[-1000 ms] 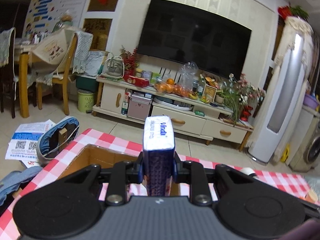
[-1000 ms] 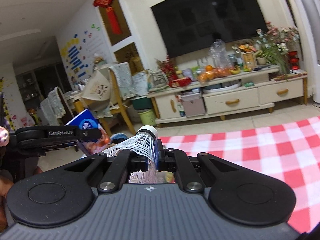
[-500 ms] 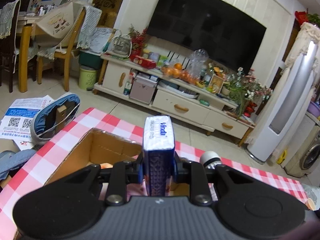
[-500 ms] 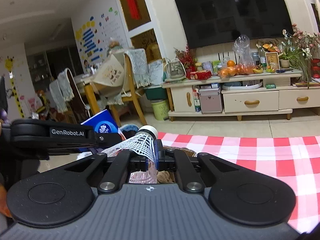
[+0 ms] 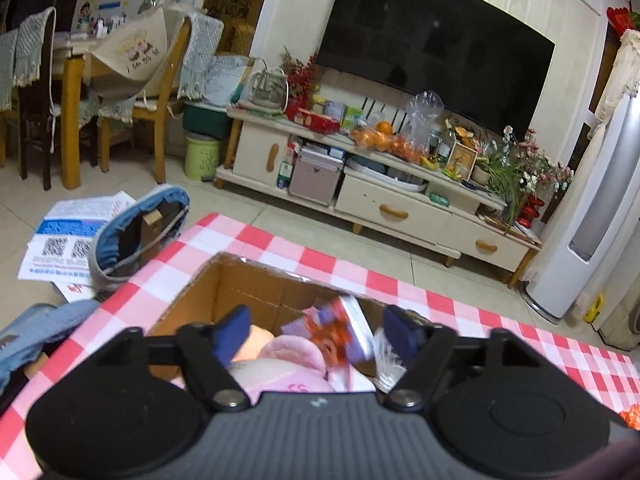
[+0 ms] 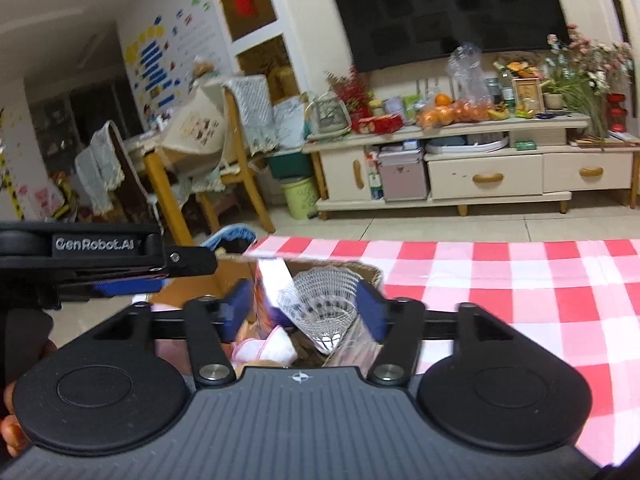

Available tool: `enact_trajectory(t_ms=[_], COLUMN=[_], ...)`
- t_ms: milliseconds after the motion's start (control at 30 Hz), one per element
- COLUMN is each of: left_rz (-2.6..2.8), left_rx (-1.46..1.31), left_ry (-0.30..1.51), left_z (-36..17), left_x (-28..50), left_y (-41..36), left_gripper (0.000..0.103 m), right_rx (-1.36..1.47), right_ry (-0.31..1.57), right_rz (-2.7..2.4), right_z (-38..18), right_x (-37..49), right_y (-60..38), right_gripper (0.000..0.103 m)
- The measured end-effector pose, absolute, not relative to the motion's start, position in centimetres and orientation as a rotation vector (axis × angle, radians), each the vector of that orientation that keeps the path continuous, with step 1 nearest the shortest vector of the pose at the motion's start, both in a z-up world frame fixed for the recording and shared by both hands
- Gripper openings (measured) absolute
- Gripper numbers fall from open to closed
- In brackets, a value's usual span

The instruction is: Organize soft objects

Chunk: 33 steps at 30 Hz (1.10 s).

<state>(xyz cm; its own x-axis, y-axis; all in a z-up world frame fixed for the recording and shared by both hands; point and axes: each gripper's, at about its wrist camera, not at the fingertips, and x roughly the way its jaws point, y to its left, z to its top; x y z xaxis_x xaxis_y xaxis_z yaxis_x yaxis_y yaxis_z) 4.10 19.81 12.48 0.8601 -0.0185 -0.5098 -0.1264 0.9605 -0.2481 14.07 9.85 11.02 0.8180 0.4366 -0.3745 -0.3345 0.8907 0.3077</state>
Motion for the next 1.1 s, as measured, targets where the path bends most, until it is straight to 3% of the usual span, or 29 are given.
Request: enact_trajectory(t_ms=[67,133,233,1100], left_rz=[0.063,0.073,0.078,0.044], left_rx=[-0.254,-0.24,-0.211,0.016], left_ry=[0.518,0.5,0.463,0.454], left_z=[12.8,13.2,13.8,12.6], left_x=[3.8,3.2,2.2,-7.4], left_y=[19.5,19.3,19.0,13.8], left_gripper=[0.084,0.093,0.102,0.102], right_rx=[0.258,0.282,0.295,0.228], right_ry=[0.433,0.412,0.388,0.471], right_rz=[0.399,0.367,0.315,0.119], right_z=[11.5,11.9,12.4,13.0], right_x=[13.3,12.4,10.8,0.5], right_y=[9.2,8.4,7.2,3.8], right_gripper=[0.085,0.1,0.101,0.103])
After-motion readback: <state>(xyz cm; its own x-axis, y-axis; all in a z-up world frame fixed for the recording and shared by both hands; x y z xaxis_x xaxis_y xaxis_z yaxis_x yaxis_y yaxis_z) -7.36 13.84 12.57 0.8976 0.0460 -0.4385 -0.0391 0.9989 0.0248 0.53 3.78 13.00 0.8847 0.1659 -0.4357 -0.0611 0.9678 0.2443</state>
